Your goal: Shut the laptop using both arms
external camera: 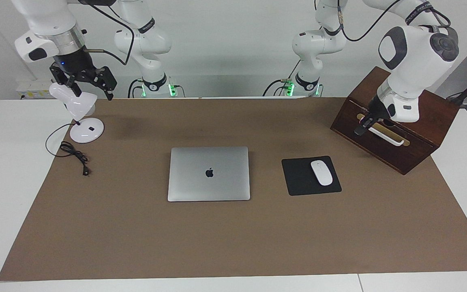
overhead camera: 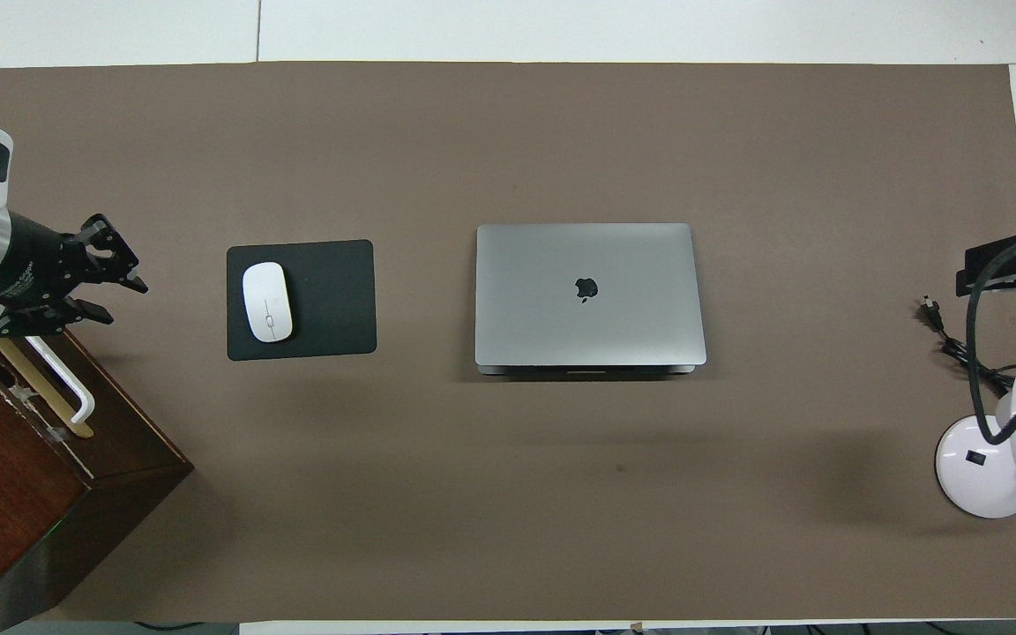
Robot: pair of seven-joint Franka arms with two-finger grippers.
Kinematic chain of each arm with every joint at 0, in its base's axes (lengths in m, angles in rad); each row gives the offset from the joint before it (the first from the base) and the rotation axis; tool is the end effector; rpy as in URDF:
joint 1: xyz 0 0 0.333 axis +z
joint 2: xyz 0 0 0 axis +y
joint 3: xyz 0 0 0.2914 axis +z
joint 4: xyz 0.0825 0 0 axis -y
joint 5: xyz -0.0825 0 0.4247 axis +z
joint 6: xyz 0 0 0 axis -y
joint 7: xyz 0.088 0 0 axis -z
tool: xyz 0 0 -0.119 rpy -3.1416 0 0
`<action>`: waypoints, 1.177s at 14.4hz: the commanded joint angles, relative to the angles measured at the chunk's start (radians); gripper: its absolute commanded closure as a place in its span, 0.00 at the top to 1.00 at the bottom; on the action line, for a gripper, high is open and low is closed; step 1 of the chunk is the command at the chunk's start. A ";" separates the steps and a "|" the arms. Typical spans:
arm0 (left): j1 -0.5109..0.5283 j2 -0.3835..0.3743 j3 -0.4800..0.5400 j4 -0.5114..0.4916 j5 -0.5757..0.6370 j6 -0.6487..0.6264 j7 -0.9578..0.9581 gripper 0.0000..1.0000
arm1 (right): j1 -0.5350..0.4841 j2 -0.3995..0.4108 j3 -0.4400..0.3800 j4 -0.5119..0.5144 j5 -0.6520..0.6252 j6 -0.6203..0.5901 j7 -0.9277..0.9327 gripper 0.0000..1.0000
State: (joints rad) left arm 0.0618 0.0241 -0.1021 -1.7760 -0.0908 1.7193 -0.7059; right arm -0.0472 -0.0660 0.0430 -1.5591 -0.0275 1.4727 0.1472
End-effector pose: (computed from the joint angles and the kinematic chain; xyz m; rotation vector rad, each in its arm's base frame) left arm 0.5992 -0.0333 0.4809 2.9034 1.0313 -0.1674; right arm 0.5657 -0.0051 0.6237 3.1006 -0.2391 -0.0284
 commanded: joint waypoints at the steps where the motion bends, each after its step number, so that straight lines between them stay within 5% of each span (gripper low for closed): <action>1: 0.001 -0.024 -0.010 -0.031 0.017 0.062 0.011 1.00 | -0.022 -0.012 0.015 -0.001 0.008 -0.006 0.011 1.00; 5: -0.010 -0.026 -0.017 -0.023 0.017 0.056 0.032 1.00 | -0.022 -0.012 0.012 -0.001 0.006 -0.006 0.006 1.00; 11: -0.010 -0.027 -0.004 0.053 0.019 -0.078 0.368 1.00 | -0.023 -0.012 0.009 -0.001 0.006 -0.011 0.002 1.00; 17: -0.054 -0.033 0.016 0.118 0.071 -0.149 0.486 1.00 | -0.023 -0.012 0.009 -0.001 0.006 -0.044 -0.015 1.00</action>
State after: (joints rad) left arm 0.0299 -0.0003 -0.0983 -1.6644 -0.0446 1.5815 -0.2807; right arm -0.0502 -0.0685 0.0407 -1.5590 -0.0276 1.4579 0.1471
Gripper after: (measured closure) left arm 0.000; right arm 0.000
